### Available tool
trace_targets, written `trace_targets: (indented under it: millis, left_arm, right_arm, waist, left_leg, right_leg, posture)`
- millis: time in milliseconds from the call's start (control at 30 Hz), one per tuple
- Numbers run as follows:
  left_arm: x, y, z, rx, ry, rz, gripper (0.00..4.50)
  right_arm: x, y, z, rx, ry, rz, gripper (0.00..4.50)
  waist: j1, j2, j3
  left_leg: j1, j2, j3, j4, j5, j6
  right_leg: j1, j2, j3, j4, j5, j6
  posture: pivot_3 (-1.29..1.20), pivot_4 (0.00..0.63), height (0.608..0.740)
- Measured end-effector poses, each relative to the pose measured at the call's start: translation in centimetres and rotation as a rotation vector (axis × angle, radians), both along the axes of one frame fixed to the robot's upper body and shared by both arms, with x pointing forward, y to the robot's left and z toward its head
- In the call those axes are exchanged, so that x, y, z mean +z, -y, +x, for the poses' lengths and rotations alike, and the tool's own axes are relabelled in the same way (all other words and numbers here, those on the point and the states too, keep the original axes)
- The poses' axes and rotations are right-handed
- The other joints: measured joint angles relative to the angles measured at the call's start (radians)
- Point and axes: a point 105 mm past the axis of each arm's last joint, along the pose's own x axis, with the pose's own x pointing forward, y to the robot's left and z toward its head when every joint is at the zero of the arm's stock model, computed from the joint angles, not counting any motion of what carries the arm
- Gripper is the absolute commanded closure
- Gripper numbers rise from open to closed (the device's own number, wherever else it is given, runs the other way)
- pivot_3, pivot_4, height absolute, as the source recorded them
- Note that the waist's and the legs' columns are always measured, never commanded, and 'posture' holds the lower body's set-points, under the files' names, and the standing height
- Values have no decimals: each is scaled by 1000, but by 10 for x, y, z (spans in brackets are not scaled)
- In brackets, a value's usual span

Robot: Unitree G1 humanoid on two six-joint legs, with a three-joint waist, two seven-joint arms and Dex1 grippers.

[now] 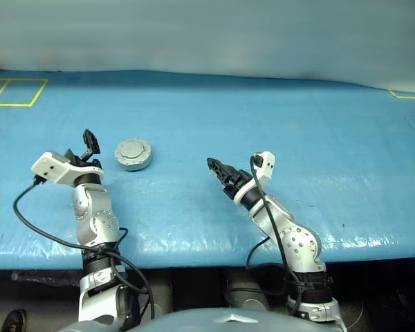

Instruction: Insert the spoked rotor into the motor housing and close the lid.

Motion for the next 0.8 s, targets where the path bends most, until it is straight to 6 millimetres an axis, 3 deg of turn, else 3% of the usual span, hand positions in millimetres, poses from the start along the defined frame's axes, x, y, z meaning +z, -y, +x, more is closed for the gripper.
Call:
trace_targets:
  millis: [33,133,200,300,467,600,800]
  left_arm:
    - [10,9,1,-45,23,75,32]
    - [28,62,-1,-350,72,348,32]
    - [22,105,-11,-613,62,517,32]
    - [-6,144,-31,-920,-26,705,32]
    - [-30,161,-47,-1112,-100,797,32]
    - [-40,166,-55,-1196,-132,870,0]
    - [-51,169,-62,-1254,-162,897,0]
  right_arm:
    - [3,3,0,-7,63,-51,910]
    - [16,13,0,-5,238,-180,910]
    - [18,20,-3,51,291,-236,910]
    - [10,32,-11,149,314,-354,910]
    - [4,46,-15,192,328,-444,910]
    - [0,49,-17,242,324,-487,12]
    - [-24,50,-21,304,258,-615,12]
  waist:
    - [2,0,0]
    - [2,0,0]
    - [1,1,0]
    - [-5,1,0]
    - [-13,1,0]
    - [-12,1,0]
    - [-7,2,0]
  left_leg:
    - [0,0,0,0,0,0]
    - [0,0,1,0,0,0]
    - [0,0,1,0,0,0]
    - [1,1,2,-1,0,0]
    - [3,2,3,0,0,0]
    - [2,2,3,0,0,0]
    - [2,2,3,0,0,0]
  right_leg:
    - [0,0,0,0,0,0]
    - [0,0,1,0,0,0]
    - [0,0,1,0,0,0]
    - [-1,0,1,1,-1,-1]
    - [-1,1,1,2,-1,-1]
    - [0,0,2,2,0,-1]
    - [-1,0,2,2,0,-1]
  posture:
    - [0,150,740]
    - [0,150,740]
    - [0,150,740]
    - [0,150,740]
    - [0,150,740]
    - [0,150,740]
    - [0,150,740]
